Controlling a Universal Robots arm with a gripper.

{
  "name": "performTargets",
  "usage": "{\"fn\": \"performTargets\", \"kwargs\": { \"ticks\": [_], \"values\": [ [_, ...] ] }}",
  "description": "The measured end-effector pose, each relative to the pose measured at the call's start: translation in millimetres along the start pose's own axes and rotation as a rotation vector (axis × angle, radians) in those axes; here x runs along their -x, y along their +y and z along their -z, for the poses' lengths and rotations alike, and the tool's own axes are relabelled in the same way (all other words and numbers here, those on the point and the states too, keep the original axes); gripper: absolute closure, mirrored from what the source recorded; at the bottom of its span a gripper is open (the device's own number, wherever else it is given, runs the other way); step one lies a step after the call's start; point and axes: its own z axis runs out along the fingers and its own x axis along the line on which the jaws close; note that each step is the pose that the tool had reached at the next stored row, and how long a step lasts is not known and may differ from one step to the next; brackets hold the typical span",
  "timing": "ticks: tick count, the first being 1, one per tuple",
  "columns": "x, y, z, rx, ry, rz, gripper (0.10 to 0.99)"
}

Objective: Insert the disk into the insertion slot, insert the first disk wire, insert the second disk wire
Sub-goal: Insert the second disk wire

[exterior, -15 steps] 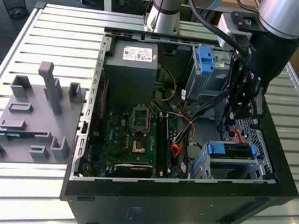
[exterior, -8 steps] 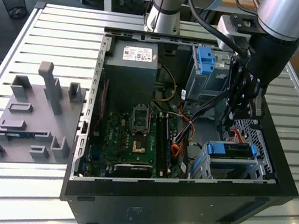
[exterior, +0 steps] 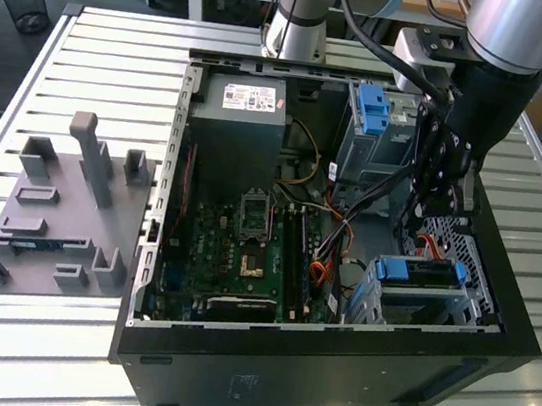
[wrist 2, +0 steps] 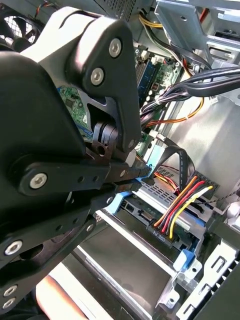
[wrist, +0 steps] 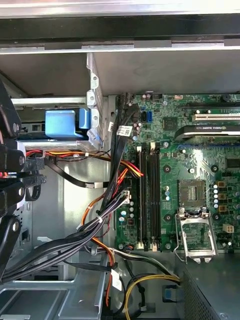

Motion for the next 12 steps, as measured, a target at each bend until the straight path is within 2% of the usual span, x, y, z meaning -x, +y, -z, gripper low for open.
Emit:
{"fn": "performTargets", "kwargs": {
  "ticks": [2,3,12],
  "values": [
    [0.0,0.0,-0.1,0.000,0.0022,0.000,0.925],
    [0.0,0.0,-0.3,0.000,0.0045,0.000,0.863],
    [-0.1,0.1,-3.1,-0.001,0.0280,0.001,0.863]
  ]
}}
